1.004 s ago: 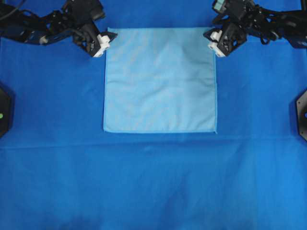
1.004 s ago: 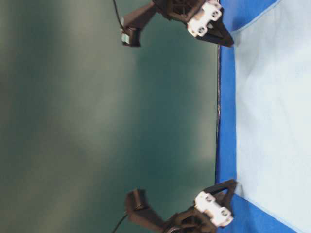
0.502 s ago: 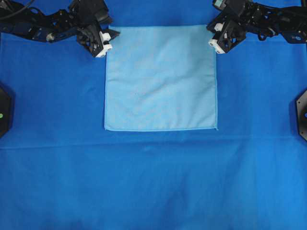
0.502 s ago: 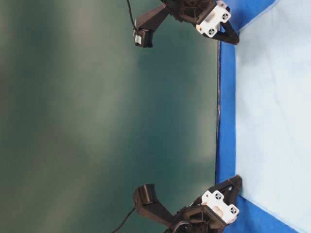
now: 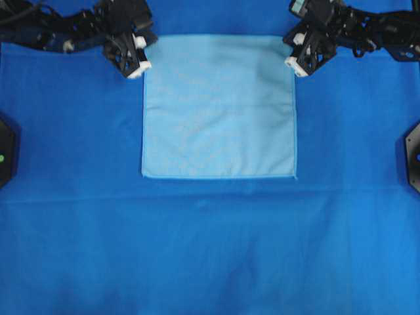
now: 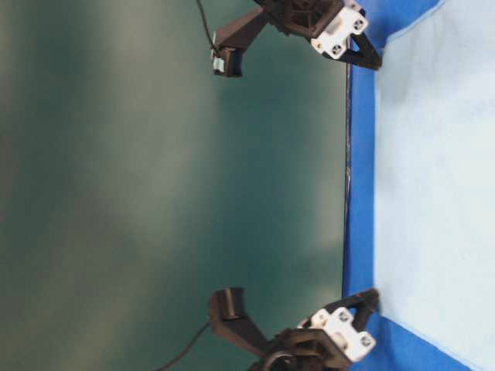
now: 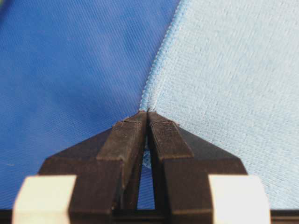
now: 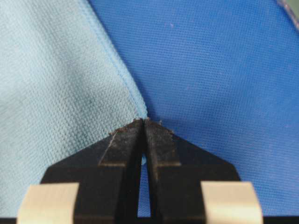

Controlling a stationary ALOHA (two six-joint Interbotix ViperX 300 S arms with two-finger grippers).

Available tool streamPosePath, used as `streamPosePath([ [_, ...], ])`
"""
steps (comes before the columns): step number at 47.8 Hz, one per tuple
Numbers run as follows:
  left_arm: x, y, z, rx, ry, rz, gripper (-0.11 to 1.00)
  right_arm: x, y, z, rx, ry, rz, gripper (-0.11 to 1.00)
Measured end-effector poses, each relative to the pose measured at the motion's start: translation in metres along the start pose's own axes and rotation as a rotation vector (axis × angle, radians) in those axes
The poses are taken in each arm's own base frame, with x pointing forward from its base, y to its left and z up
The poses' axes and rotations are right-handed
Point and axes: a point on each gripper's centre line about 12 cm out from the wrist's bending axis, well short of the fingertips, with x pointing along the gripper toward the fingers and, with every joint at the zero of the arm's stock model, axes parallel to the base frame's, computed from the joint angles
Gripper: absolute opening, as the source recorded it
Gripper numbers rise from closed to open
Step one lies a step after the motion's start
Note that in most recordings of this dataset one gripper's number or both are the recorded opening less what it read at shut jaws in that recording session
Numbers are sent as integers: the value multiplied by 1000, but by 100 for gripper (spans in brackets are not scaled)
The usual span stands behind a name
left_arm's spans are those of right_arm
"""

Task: Fold the light blue towel.
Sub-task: 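Pinch the far corners with left and right grippers, then lift the far edge and fold it toward the near edge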

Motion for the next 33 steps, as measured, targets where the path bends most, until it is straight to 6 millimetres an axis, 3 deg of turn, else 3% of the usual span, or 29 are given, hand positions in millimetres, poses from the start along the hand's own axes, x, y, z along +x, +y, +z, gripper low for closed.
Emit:
streamPosePath([
  [11, -20, 0, 21, 33, -52, 2, 1, -30, -1, 14, 1, -62, -10, 1],
  [21, -26, -9, 19, 48, -37, -21, 1, -40, 6, 18, -8, -87, 2, 1],
  [33, -46, -48, 18, 127, 23, -119, 1, -53, 45, 2, -37, -19, 82, 1],
])
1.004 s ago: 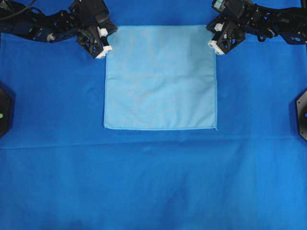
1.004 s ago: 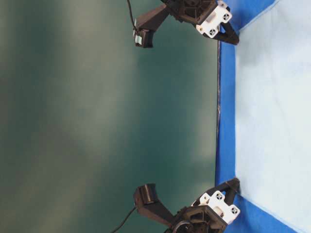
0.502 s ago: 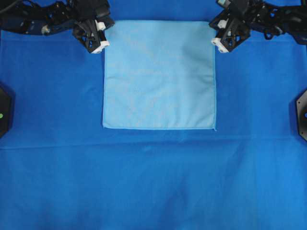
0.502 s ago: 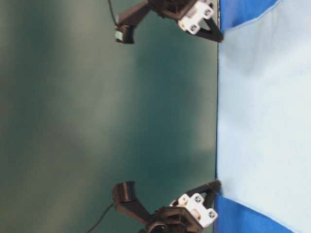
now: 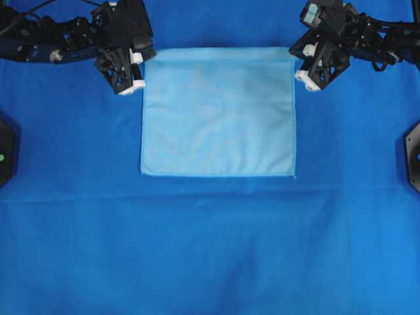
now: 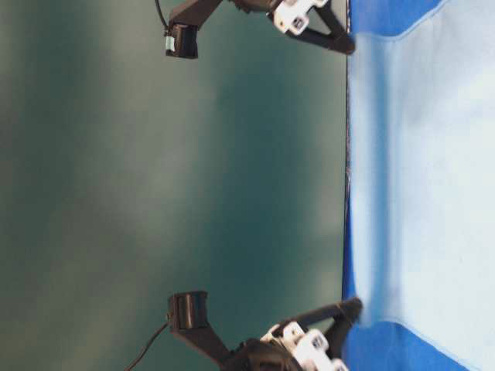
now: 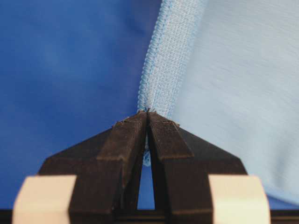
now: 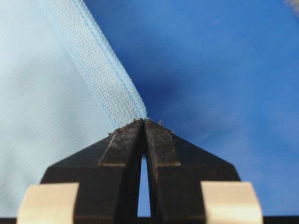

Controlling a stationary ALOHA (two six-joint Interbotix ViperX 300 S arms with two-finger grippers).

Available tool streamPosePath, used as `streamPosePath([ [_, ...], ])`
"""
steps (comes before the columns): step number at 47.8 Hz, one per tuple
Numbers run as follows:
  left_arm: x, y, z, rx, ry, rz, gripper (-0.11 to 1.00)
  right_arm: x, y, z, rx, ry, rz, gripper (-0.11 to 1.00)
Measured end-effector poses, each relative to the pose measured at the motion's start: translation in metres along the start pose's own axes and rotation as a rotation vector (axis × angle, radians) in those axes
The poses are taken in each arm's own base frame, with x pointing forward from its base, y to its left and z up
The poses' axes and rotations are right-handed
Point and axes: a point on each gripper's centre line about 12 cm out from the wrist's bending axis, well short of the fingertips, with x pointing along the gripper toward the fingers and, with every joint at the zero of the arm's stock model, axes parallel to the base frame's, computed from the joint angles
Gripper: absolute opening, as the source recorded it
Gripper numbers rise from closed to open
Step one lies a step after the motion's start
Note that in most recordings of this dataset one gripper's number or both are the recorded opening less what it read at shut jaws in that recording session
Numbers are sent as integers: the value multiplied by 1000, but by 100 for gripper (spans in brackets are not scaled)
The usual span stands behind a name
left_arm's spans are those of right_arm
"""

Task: Fold the light blue towel.
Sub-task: 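Lift the far edge and fold it toward the near edge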

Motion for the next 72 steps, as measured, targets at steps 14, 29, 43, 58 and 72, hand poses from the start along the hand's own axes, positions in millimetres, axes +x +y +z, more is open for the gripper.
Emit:
streamPosePath([
  [14, -14, -65, -13, 30, 91, -146, 1, -24, 62, -24, -16, 93, 124, 1],
  [29, -34, -142, -17, 135, 88, -303, 1, -42, 120, -44, -14, 136, 250, 1],
  [43, -40, -161, -15, 109, 65, -340, 1, -47, 133, -48, 10, 149, 277, 1],
  [58, -41, -164, -14, 115, 57, -348, 2, -48, 136, -46, 20, 126, 294, 3],
  [72, -51, -162, -5, 103, 21, -350, 67, -52, 148, -48, -15, 138, 317, 61],
])
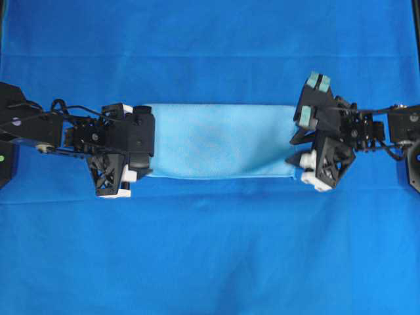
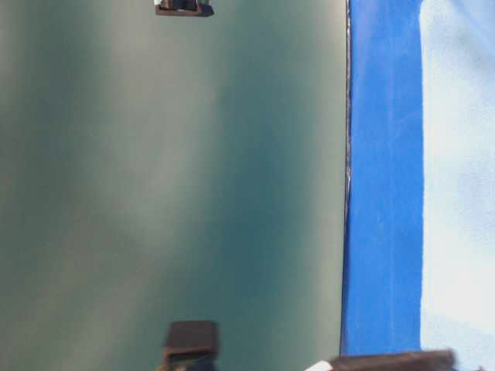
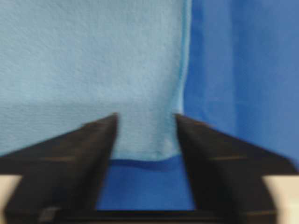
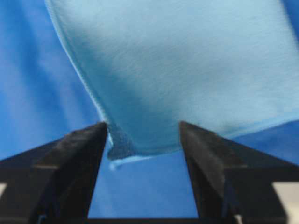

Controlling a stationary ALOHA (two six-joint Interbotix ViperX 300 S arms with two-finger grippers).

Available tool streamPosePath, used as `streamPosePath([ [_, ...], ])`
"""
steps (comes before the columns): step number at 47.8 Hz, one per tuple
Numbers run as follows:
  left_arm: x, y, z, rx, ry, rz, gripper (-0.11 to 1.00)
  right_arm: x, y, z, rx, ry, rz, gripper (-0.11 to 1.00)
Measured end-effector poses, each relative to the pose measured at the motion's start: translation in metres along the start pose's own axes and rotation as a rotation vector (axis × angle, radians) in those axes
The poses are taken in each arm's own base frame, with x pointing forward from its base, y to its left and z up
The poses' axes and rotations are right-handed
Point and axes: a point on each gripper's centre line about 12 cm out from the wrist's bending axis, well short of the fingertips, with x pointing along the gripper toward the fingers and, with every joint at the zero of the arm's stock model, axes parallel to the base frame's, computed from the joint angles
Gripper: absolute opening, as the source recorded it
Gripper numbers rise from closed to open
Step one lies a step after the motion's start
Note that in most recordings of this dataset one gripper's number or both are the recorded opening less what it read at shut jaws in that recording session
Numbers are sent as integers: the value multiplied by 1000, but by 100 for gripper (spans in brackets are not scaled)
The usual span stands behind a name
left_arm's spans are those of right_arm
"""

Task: Fold the light blue towel.
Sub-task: 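Lift the far edge and fold it toward the near edge, then lower the folded edge onto the near edge and release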

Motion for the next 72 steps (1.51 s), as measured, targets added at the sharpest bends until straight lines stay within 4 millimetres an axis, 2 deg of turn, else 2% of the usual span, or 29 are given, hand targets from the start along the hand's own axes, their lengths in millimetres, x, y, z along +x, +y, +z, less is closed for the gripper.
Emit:
streamPosePath([
  [2, -5, -1, 3, 6, -15, -1, 77, -1, 2, 0, -7, 5, 2, 58],
  [4, -9, 0, 7, 6, -31, 0, 81, -2, 4, 1, -14, 9, 3, 56],
  [13, -24, 7, 15, 1, -80, 15, 72, -13, 2, 10, -46, -12, -14, 56],
  [17, -26, 19, 15, -12, -84, 44, 73, -15, -12, 16, -35, -30, -46, 56],
  [27, -27, 59, 12, -30, -103, 136, 72, -19, -61, 30, 31, -63, -167, 56],
  [32, -22, 70, 8, -30, -112, 165, 72, -16, -79, 29, 44, -48, -211, 56],
  [40, -10, 76, 3, -22, -126, 180, 72, -2, -85, 27, 42, -34, -215, 56],
  [57, 19, 97, -27, -75, -47, 213, 72, 35, -99, 12, 64, 42, -220, 56],
  [65, 25, 97, -34, -78, -21, 209, 67, 43, -100, 14, 61, 52, -221, 56],
  [72, 25, 98, -35, -85, -13, 208, 54, 43, -101, 14, 66, 53, -222, 55],
])
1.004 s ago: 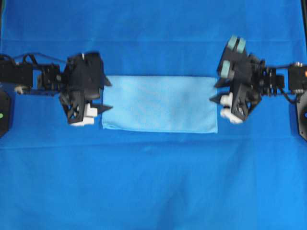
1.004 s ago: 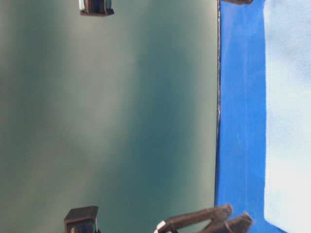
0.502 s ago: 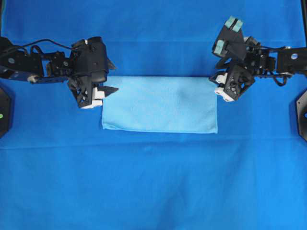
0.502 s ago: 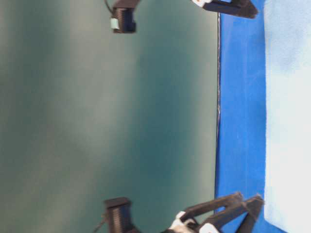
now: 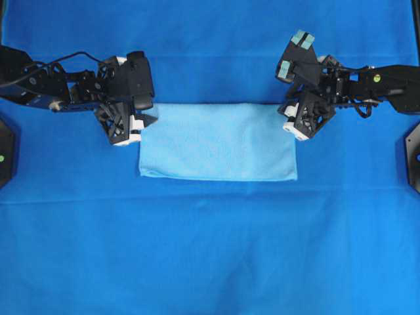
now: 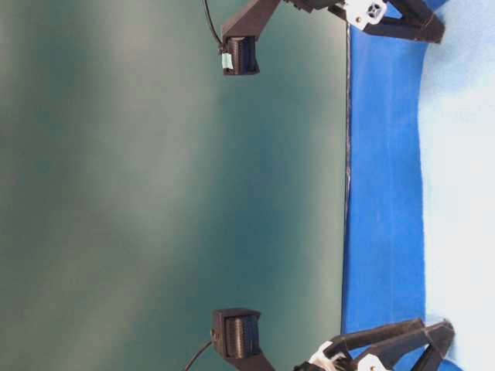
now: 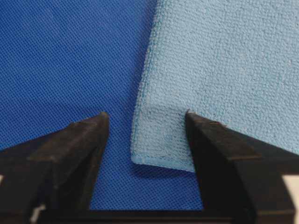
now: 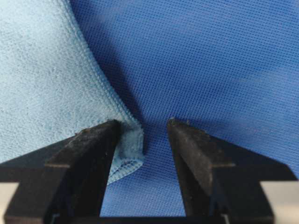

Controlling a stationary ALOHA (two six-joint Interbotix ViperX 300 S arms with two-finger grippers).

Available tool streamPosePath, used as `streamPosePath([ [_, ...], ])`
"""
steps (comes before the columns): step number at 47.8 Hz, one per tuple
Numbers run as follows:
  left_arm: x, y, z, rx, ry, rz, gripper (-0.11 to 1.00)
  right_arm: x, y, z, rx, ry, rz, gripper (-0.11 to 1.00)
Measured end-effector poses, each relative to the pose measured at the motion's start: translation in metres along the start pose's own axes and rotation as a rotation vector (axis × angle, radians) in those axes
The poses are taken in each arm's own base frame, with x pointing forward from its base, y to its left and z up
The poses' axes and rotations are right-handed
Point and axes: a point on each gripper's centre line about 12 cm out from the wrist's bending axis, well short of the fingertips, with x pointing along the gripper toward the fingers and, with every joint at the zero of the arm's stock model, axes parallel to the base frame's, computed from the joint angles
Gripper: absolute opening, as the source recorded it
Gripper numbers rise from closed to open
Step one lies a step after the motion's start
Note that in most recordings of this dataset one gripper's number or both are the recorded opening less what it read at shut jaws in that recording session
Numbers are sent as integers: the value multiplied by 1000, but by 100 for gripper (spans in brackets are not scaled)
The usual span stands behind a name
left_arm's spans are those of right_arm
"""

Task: Fold the light blue towel.
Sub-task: 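Lower the folded edge onto the near edge and release, then grasp the folded strip's ends with both grippers and lift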

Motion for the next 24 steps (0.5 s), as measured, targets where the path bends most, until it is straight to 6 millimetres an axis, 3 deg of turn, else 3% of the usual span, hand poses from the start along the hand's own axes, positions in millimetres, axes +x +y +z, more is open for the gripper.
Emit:
streamPosePath([
  [5, 0, -1, -3, 6, 33, -6, 35, 0, 0, -1, -3, 3, 0, 47],
  [13, 0, -1, -8, 6, 100, -17, 5, 0, 7, -2, -33, 7, 11, 3],
  [24, 0, -1, -5, 11, 139, -24, 3, -1, 8, -2, -27, 4, 11, 2],
])
